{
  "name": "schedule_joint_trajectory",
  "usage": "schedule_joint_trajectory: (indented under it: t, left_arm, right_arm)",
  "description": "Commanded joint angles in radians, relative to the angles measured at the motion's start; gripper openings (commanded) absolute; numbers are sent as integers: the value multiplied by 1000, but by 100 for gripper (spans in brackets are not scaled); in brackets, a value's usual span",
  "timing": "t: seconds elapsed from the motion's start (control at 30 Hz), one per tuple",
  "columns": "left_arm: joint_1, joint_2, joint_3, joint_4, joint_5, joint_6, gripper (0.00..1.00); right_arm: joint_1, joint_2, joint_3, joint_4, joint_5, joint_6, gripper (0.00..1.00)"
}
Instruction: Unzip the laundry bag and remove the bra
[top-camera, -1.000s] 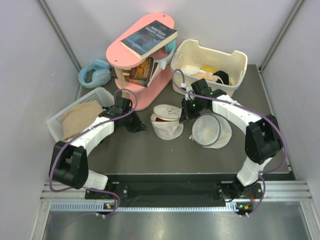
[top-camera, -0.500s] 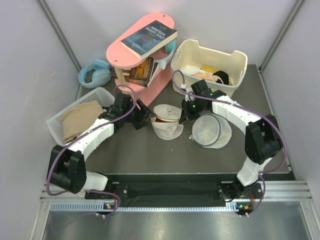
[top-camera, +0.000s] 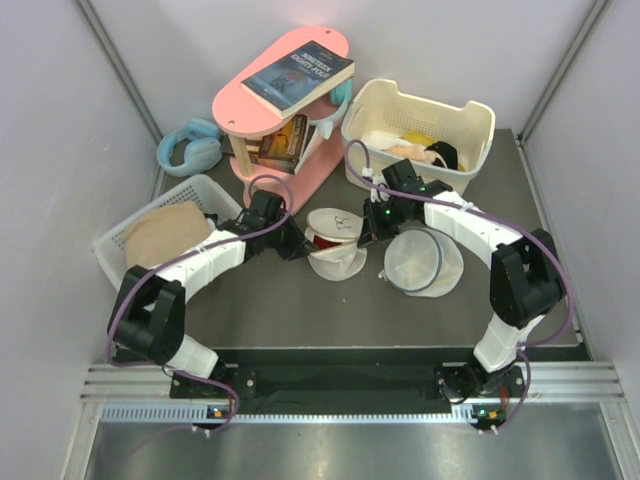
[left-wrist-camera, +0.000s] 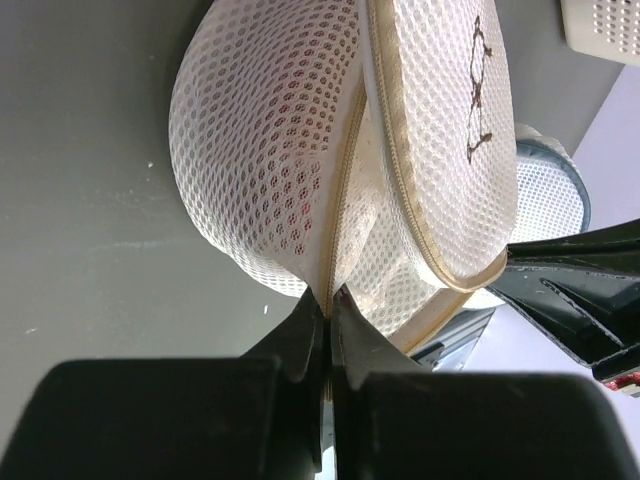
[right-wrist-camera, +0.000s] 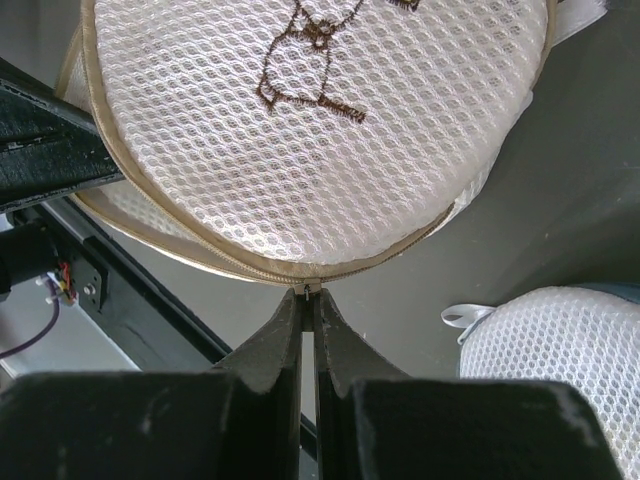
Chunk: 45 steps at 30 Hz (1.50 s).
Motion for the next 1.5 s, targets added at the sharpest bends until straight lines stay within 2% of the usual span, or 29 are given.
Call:
schedule_joint_trajectory:
  t: [0.0, 0.47, 0.87, 0.9, 0.93, 1.0, 1.03, 1.13, 1.27, 1.47]
  left_arm:
    - [1, -6, 49, -17, -23, 29, 0]
    - [122, -73, 7, -99, -25, 118, 0]
    - [121, -49, 46, -86, 12, 160, 0]
    - [119, -46, 49, -86, 18, 164, 0]
    - [118, -44, 49, -83, 24, 172, 0]
    - [110, -33, 46, -72, 43, 174, 0]
    - [96, -30, 41, -61, 47, 174, 0]
    - [58, -15, 43, -41, 47, 174, 0]
    - [29, -6, 50, -37, 40, 168, 0]
    - [10, -13, 46, -29, 32, 152, 0]
  right_arm:
    - [6, -60, -13, 28, 18, -17, 0]
    - [-95, -63, -71, 8, 55, -94, 0]
    - [-103, -49, -32, -32, 51, -113, 1]
    - [-105, -55, -21, -44, 49, -117, 5]
    - [-103, -70, -9, -55, 51, -123, 18]
    - [-105, -83, 37, -96, 46, -140, 33]
    - [-105, -95, 54, -107, 45, -145, 48]
    - [-102, -113, 119, -129, 29, -157, 66]
    - [-77, -123, 185, -97, -1, -151, 75]
    - [4, -45, 206, -28, 6, -137, 76]
